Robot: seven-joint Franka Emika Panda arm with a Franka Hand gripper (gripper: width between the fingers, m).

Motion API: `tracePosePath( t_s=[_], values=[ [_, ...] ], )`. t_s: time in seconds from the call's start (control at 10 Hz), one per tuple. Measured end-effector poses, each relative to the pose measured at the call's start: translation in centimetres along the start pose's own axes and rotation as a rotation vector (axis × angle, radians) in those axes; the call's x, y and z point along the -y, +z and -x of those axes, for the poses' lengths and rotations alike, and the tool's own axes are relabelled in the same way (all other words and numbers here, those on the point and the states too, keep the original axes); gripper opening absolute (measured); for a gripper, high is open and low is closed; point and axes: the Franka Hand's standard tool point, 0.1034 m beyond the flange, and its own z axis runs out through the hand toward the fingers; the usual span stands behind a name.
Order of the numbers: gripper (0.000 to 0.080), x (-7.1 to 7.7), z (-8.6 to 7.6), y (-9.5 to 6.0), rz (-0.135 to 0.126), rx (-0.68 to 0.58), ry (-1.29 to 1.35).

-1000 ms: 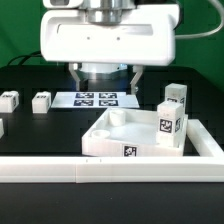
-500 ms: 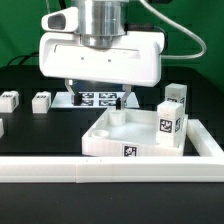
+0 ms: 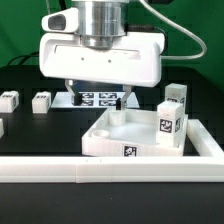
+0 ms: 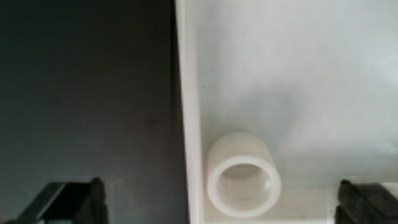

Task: Assemble square table

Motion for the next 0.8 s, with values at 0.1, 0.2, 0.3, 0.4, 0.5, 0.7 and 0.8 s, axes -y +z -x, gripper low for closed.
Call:
tracePosePath(
  t_s=[0.1,0.2,0.3,0.4,0.5,0.7,0.8],
  values=[
    [0.0649,-0.2,0.6,0.6,0.002,0.001,0.011],
    [0.0649,-0.1,1.2,1.0,0.004,0.010,0.005],
    [0.0649,-0.2,1.3,1.3,0.005,0.015,0.010],
    [0.0649,-0.4,1.4,1.6,0.005,0.020,0.023],
    [0.0649,-0.4,1.5,1.7,0.006,0.022,0.023],
    [0.0649,-0.7,1.6,2.4,0.016,-0.002,0.011],
    [0.0649,-0.7,1.8,2.7,0.020,-0.013,0.008]
  ],
)
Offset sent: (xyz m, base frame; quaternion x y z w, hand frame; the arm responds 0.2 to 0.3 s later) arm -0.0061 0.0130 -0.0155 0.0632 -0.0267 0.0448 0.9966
